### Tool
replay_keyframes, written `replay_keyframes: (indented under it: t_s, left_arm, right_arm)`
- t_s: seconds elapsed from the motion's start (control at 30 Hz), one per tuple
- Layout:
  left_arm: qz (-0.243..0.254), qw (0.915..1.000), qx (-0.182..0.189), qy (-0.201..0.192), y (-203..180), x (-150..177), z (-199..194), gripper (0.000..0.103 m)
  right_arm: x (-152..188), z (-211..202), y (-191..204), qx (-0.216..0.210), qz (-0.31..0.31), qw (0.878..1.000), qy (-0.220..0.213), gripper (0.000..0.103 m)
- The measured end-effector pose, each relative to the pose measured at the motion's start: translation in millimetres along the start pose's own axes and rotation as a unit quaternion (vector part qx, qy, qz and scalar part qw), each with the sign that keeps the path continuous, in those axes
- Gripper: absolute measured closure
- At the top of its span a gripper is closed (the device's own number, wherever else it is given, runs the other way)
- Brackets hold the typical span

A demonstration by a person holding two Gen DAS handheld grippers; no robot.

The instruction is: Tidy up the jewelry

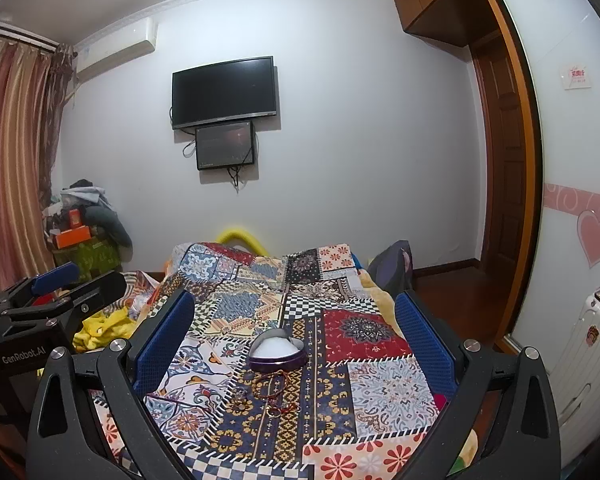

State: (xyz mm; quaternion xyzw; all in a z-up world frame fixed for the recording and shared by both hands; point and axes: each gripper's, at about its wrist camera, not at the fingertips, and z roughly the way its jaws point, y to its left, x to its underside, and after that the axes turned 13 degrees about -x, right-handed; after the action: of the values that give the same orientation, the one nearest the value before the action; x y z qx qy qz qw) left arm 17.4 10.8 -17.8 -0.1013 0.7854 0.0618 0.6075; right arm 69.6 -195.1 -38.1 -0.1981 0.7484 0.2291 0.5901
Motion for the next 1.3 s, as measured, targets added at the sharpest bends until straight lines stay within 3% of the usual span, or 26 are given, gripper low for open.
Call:
replay_keyframes:
  t_s: [0.27,0.47,0.87,0.93,1.03,1.17,1.3]
  left_arm:
    - [0.004,0.9996,0.000,0.028,-3.2,5.3,26.9,0.000]
    - [0.012,0.9973,-0.006,0.072,-4.8,19.6,67.3,0.000]
    - [0.075,0.9787,0.000,0.191,-11.7,75.4,151.5,0.000]
    - [0.084,0.9737,0.007,0.212,-12.5,84.7,161.1,0.003]
    - [0.097,0.9652,0.015,0.242,-14.2,98.0,172.0,0.019]
    - [0.105,0.9557,0.024,0.274,-14.4,112.3,183.6,0.030]
    - [0.104,0.9470,0.046,0.300,-14.5,122.6,192.1,0.044]
  right_arm:
    - [10.3,18.4,-15.8,0.009,0.014,1.000,0.024,0.003]
    - [28.2,39.3,-34.9,0.027,0.027,0.997,0.064,0.003]
    - [79.4,91.8,-65.4,0.025,0.041,0.981,0.190,0.004]
    - [88.1,98.2,-66.2,0.015,0.041,0.977,0.207,0.009]
    - [100.0,110.4,-68.0,0.000,0.039,0.972,0.230,0.023]
    - [109.5,124.7,-67.1,-0.029,0.040,0.966,0.253,0.042]
    - [115.3,141.1,-65.5,-0.042,0.031,0.963,0.266,0.056]
